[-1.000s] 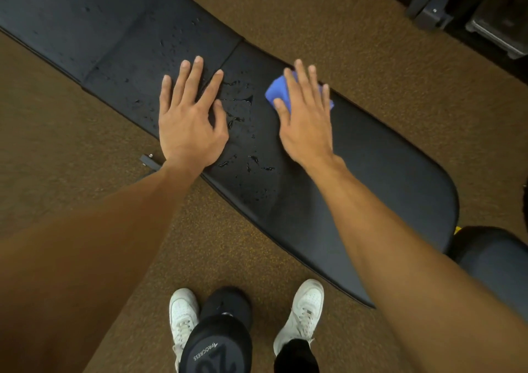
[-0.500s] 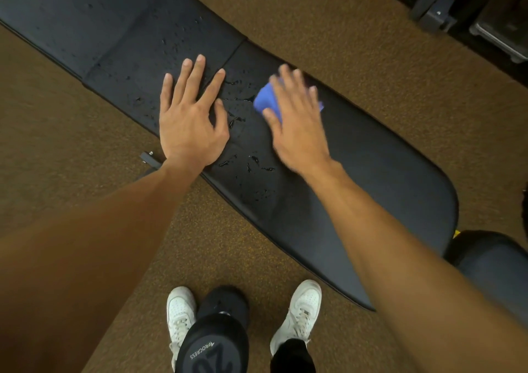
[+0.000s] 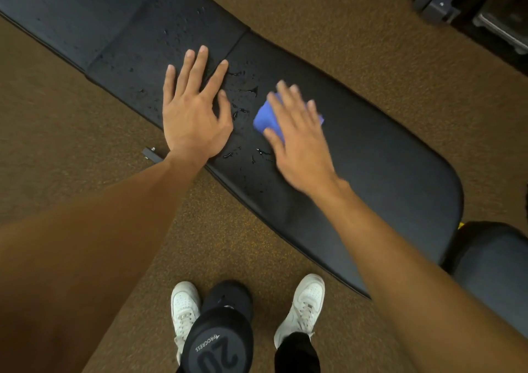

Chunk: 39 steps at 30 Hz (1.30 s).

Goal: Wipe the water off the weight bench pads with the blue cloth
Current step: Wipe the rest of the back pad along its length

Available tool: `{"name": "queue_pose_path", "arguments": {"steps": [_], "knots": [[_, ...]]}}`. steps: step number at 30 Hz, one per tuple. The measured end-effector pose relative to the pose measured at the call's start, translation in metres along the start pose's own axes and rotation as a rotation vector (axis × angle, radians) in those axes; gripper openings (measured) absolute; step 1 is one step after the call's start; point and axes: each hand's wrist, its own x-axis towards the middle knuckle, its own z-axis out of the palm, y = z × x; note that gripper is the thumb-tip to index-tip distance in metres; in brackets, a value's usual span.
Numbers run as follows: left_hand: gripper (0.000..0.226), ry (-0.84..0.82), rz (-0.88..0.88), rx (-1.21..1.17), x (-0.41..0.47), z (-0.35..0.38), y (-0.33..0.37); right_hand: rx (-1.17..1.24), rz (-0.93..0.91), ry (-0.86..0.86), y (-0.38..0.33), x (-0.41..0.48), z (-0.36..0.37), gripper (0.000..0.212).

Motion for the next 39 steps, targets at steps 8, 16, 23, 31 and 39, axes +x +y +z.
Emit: {"name": "queue_pose_path", "arguments": {"steps": [8,16,23,31,39], "knots": [[0.053,-0.016,0.001,0.012,0.0,-0.001,0.0,0.016,0.191,0.065,0.033,-0.029,-0.009,0.058],[0.054,-0.039,-0.002,0.021,-0.001,-0.002,-0.001,-0.028,-0.079,-0.038,0.012,-0.078,0.001,0.058],[0.055,-0.049,-0.005,0.026,-0.002,-0.002,-0.001,0.041,0.237,0.091,0.021,-0.039,-0.003,0.058],[0.054,-0.05,-0.005,0.027,-0.002,-0.003,0.0,0.003,0.131,0.012,0.043,-0.087,-0.008,0.057],[0.054,-0.059,-0.009,0.026,-0.002,-0.005,0.002,-0.022,-0.022,-0.053,0.013,-0.101,0.001,0.06]]}}
